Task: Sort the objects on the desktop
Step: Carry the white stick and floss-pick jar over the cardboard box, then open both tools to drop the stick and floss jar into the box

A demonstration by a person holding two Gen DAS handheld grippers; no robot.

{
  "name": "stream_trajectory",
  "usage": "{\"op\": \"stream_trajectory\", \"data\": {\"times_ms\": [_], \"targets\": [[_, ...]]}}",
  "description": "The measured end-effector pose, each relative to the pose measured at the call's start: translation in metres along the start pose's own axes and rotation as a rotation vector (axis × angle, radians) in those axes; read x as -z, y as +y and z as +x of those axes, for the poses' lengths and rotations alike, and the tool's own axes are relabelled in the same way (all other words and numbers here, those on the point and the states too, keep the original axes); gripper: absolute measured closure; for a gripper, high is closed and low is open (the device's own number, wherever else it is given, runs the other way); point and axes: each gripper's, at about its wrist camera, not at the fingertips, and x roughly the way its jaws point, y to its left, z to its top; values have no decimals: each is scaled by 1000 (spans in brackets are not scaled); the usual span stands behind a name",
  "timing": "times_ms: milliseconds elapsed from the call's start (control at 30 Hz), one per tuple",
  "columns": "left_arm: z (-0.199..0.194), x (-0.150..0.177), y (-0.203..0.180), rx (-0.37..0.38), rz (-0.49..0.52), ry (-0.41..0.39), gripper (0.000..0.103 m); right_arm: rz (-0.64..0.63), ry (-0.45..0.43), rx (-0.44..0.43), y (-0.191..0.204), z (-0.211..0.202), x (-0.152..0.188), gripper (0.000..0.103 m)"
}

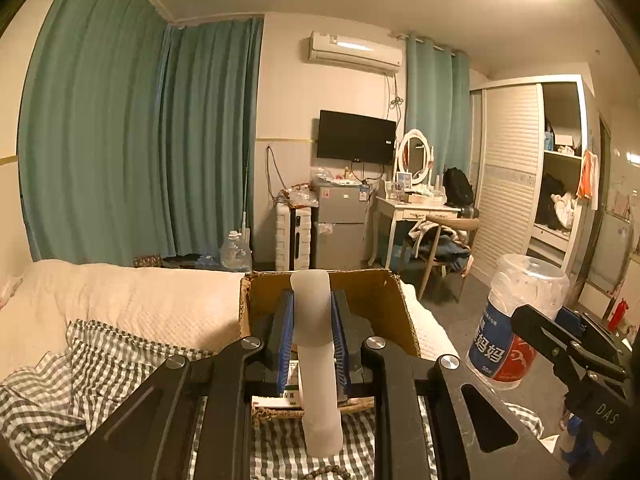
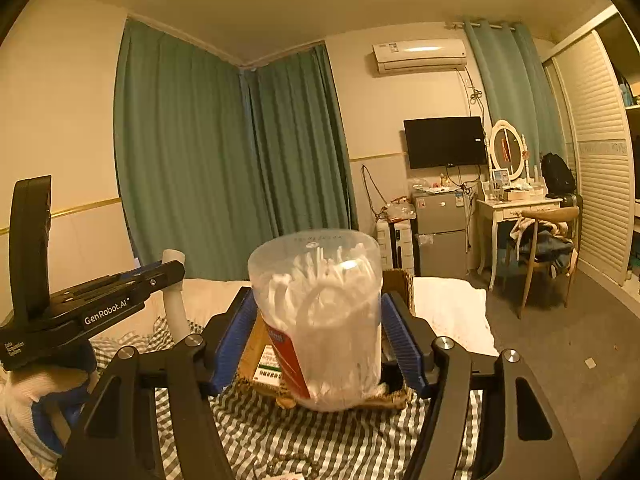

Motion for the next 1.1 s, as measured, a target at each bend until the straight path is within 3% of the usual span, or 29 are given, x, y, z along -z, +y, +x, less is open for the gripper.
{"op": "stream_trajectory", "data": {"times_ms": [533,1100], "targets": [[97,-7,-7,27,15,95,85,24,89,-9,-30,81,-17,40],[229,32,25,-24,11,239,84,75,237,-26,-82,219,40,40]]}}
